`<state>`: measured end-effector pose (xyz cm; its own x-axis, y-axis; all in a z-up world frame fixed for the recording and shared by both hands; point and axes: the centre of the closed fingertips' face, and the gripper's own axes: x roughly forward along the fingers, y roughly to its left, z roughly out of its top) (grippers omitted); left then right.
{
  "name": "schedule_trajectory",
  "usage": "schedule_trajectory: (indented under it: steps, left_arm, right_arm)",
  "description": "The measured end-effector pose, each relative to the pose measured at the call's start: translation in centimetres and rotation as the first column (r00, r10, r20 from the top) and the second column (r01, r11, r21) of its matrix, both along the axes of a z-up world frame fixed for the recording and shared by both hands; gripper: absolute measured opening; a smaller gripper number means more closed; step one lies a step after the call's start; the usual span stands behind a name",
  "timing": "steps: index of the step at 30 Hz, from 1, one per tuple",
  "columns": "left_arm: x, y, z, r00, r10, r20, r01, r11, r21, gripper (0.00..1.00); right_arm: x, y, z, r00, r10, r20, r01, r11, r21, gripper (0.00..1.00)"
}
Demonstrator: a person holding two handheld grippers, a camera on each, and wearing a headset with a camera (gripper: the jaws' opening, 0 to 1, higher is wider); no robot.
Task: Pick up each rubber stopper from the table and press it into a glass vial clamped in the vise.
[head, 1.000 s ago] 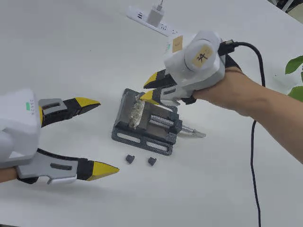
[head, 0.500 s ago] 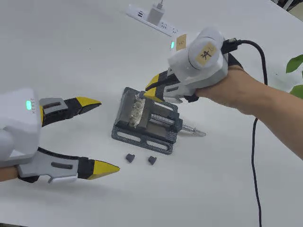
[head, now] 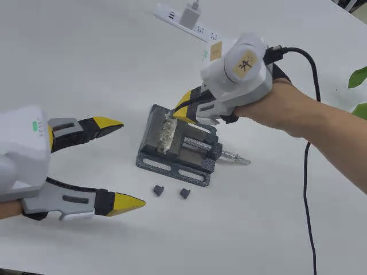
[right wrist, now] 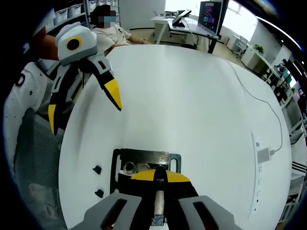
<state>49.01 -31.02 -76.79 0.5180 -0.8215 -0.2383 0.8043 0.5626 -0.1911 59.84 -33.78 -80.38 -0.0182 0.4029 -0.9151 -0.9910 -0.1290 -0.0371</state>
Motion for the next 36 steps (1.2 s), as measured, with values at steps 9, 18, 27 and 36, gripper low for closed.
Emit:
schedule_trajectory:
  steps: [9, 18, 27, 36]
  left_arm:
    - [0.17, -0.15, 0.23, 1.000, -0.003, 0.004, 0.003, 1.000, -0.005, 0.74]
    - [0.21, -0.23, 0.36, 1.000, -0.006, 0.005, 0.006, 1.000, -0.006, 0.74]
    - [0.50, -0.12, 0.58, 1.000, -0.002, 0.010, 0.002, 1.000, -0.009, 0.73]
    - [0.46, -0.06, 0.56, 1.000, 0.002, 0.010, -0.002, 1.000, -0.011, 0.73]
  right_arm:
    - [-0.40, 0.15, 0.18, 1.000, -0.008, -0.010, 0.008, 1.000, -0.022, 0.01]
    - [-0.28, 0.25, 0.17, 1.000, -0.004, -0.027, 0.002, 0.998, -0.060, 0.00]
    - [-0.41, 0.42, 0.32, 1.000, 0.007, -0.022, -0.009, 0.996, -0.089, 0.00]
    - [-0.74, 0.26, 0.41, 1.000, 0.017, -0.008, -0.018, 0.993, -0.114, 0.00]
